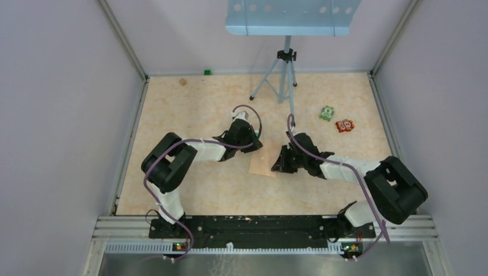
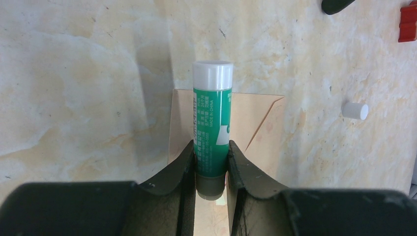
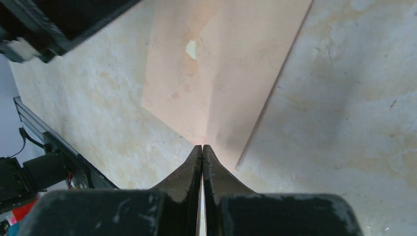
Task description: Place the letter into the envelope and seal it
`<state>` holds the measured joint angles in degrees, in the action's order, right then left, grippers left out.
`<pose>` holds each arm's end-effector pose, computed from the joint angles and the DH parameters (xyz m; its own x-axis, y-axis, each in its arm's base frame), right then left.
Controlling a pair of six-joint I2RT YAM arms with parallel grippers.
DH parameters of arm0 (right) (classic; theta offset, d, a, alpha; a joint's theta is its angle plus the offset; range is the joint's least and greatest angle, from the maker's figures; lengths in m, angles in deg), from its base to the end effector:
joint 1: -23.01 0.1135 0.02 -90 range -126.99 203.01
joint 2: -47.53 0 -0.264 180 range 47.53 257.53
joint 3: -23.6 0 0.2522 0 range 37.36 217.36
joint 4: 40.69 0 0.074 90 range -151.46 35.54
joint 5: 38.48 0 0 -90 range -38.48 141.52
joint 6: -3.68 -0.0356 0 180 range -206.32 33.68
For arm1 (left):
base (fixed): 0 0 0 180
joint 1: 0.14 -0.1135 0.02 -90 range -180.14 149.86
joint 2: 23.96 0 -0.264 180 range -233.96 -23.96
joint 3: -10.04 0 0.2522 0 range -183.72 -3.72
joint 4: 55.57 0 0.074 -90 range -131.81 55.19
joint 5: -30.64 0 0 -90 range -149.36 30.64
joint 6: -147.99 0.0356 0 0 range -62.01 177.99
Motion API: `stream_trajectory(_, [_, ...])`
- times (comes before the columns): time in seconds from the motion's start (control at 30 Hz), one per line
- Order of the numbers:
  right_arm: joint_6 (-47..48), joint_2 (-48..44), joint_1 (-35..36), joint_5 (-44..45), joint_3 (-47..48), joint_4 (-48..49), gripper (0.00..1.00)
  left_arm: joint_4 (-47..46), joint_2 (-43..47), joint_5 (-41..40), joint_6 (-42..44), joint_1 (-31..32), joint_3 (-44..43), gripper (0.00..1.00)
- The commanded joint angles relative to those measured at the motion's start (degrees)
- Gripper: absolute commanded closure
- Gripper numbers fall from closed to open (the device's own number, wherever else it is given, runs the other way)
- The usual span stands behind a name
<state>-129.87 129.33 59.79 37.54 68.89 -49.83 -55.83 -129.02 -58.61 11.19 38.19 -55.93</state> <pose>0.2038 0.1631 0.1471 -0.9086 0.1555 -0.3876 -0.1245 0.7850 0.6068 0.2897 -0.2297 0.1407 -0.7946 -0.3010 -0.5273 0.0714 0.8161 -0.5735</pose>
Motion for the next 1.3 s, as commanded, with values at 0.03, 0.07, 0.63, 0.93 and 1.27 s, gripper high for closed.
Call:
stream_trajectory(0.03, [0.9,-4.9,0.9,0.8,5.8,-3.4,1.00,5.3,-2.1,-1.5,3.2,-0.6,-0.8,1.00])
stream_trajectory(0.07, [1.1,-5.6,0.9,1.2,6.7,-4.3,1.00,5.4,-1.8,-1.5,3.5,-0.6,-1.2,1.00])
stream_trajectory(0.63, [3.8,-15.2,0.1,7.1,13.0,-15.0,1.00,6.0,5.5,-1.0,8.8,-0.6,-3.8,1.00])
stream_trajectory(0.93, [6.2,-20.5,0.0,9.6,18.3,-21.5,0.84,2.4,13.2,8.0,14.0,-0.6,-1.9,1.00])
stream_trajectory(1.27, [11.4,-27.1,-0.1,8.2,26.7,-26.7,0.33,-10.0,24.6,30.2,15.9,-0.6,5.8,1.00])
